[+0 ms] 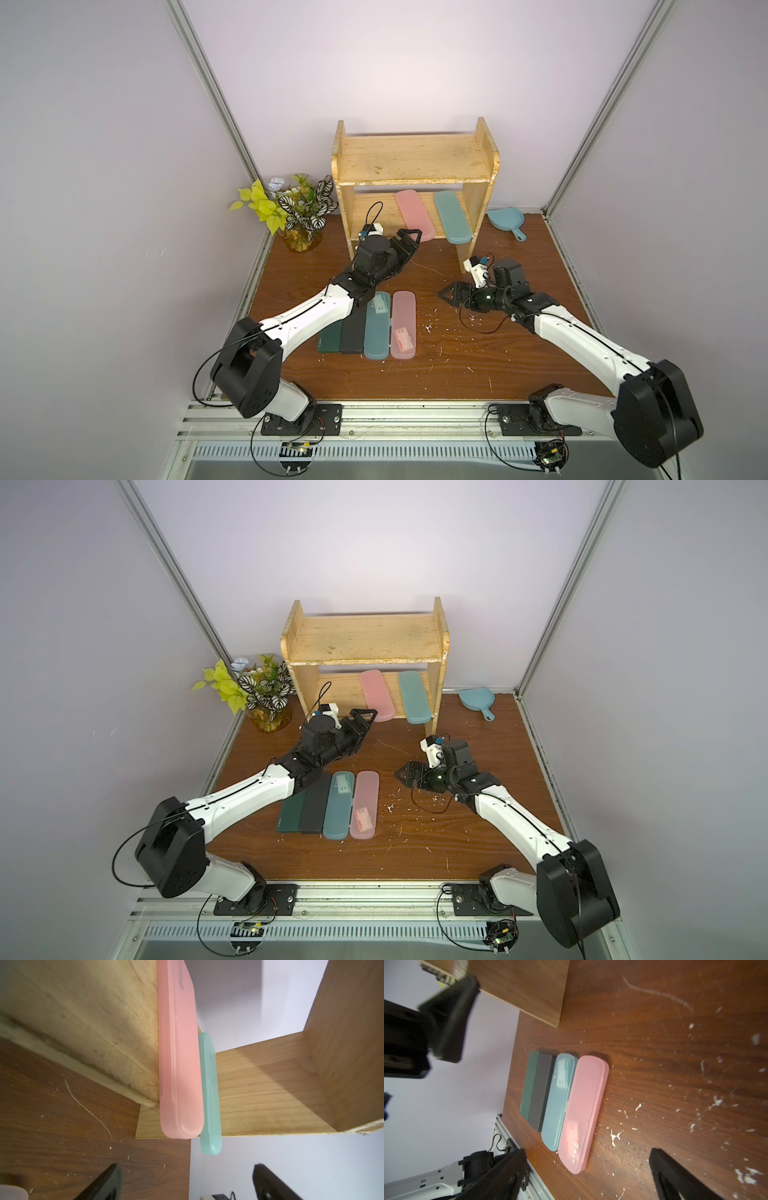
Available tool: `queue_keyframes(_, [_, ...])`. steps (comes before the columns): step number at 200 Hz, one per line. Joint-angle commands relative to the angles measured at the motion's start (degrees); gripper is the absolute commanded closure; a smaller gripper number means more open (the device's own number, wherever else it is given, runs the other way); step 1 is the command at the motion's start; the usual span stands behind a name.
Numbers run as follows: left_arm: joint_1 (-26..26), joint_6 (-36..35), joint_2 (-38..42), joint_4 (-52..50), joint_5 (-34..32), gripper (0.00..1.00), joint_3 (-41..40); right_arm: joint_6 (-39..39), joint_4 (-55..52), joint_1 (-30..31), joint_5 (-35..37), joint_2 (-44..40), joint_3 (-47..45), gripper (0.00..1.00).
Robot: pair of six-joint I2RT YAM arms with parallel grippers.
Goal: Remove the pencil cases from the shelf
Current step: Pick up the pencil case from the shelf.
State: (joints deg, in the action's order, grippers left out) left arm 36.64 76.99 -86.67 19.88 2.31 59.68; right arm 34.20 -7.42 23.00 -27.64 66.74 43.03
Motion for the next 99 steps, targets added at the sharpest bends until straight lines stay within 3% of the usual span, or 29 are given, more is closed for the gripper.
queue_keyframes(1, [0.4,0.3,-2.2,4.0,0.1,0.16,2.6,-1.1,1.0,-1.3,4.3,-5.0,-1.2,0.01])
queue_keyframes(99, [0.4,0.3,-8.7,8.6,1.0,0.42,5.5,-1.1,1.9,-4.4,5.0,-12.1,-4.6,0.01])
